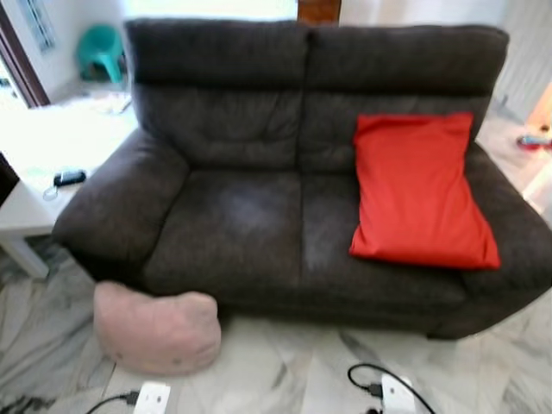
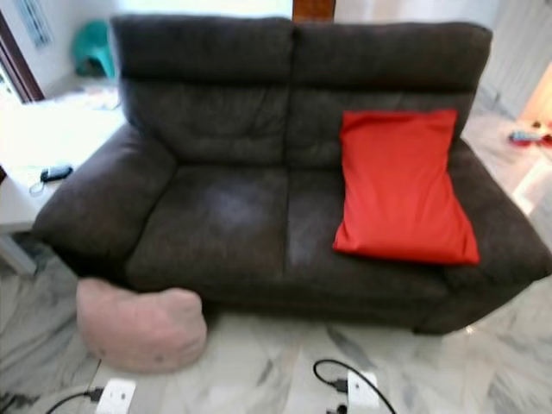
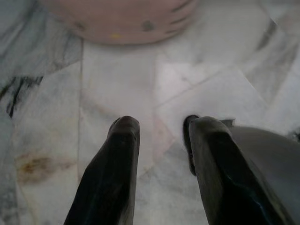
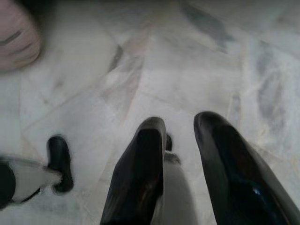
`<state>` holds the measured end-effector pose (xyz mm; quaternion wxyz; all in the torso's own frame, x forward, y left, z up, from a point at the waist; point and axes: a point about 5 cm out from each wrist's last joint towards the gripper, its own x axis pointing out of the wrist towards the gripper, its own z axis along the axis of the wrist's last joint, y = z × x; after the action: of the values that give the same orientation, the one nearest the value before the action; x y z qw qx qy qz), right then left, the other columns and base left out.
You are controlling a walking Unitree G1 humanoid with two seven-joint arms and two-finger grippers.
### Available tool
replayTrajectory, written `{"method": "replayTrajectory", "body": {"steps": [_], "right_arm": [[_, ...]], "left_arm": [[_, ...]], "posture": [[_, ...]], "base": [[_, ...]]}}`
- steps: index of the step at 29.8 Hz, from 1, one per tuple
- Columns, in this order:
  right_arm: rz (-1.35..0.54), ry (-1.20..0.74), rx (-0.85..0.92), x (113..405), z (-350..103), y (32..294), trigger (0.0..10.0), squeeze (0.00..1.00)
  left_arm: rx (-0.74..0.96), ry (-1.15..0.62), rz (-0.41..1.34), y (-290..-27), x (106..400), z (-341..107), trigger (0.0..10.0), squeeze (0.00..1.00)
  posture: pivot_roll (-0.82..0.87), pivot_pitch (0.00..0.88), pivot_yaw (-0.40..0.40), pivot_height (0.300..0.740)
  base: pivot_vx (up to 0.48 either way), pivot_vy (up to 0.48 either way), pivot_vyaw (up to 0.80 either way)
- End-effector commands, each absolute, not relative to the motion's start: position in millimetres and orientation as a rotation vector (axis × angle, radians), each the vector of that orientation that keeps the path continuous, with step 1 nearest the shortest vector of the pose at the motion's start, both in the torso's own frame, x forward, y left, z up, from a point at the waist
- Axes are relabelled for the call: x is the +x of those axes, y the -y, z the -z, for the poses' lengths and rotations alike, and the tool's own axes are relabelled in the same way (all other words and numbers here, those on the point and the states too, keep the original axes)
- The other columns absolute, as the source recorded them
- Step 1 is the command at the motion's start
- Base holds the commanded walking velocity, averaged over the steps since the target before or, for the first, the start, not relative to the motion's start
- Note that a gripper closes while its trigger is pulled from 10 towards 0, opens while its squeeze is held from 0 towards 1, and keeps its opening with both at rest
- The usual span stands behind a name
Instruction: Move the pillow to the sofa from floor
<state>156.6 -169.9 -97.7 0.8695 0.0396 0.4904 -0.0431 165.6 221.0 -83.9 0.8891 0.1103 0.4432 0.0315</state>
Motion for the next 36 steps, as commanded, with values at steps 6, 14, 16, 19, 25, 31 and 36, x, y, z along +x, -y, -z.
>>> {"method": "replayTrajectory", "body": {"steps": [6,14,16,19,25,31,36], "right_arm": [[0.087,-1.003,0.1,163.6,95.0,166.3,10.0,0.0],[0.091,-1.003,0.102,163.0,95.2,166.4,10.0,0.0],[0.095,-1.003,0.101,162.7,95.3,166.6,10.0,0.0],[0.094,-1.002,0.103,162.7,95.3,166.4,10.0,0.0],[0.09,-1.003,0.106,162.1,95.5,166.1,10.0,0.0],[0.09,-1.002,0.107,162.1,95.5,166.0,10.0,0.0],[0.09,-0.999,0.11,162.4,95.3,166.1,10.0,0.0]], "left_arm": [[0.24,-0.962,-0.067,-223.3,154.9,88.4,10.0,0.0],[0.24,-0.966,-0.066,-222.9,153.3,89.1,10.0,0.0],[0.241,-0.967,-0.064,-222.5,152.5,89.5,10.0,0.0],[0.243,-0.967,-0.062,-222.7,152.6,89.4,10.0,0.0],[0.246,-0.965,-0.06,-223.7,153.7,88.7,10.0,0.0],[0.249,-0.967,-0.062,-226.5,153.7,88.2,10.0,0.0],[0.249,-0.973,-0.067,-228.4,152.5,88.3,10.0,0.0]], "posture": [[0.04,0.0,-0.046,0.74],[0.04,0.0,-0.043,0.74],[0.04,0.0,-0.043,0.74],[0.04,0.0,-0.042,0.74],[0.05,0.0,-0.041,0.74],[0.05,0.0,-0.042,0.74],[0.05,0.0,-0.044,0.74]], "base": [[0.0,0.347,0.09],[0.0,0.349,0.0],[0.0,0.345,0.0],[0.0,0.345,0.0],[0.0,0.347,0.0],[0.0,0.347,0.0],[0.0,0.347,0.0]]}}
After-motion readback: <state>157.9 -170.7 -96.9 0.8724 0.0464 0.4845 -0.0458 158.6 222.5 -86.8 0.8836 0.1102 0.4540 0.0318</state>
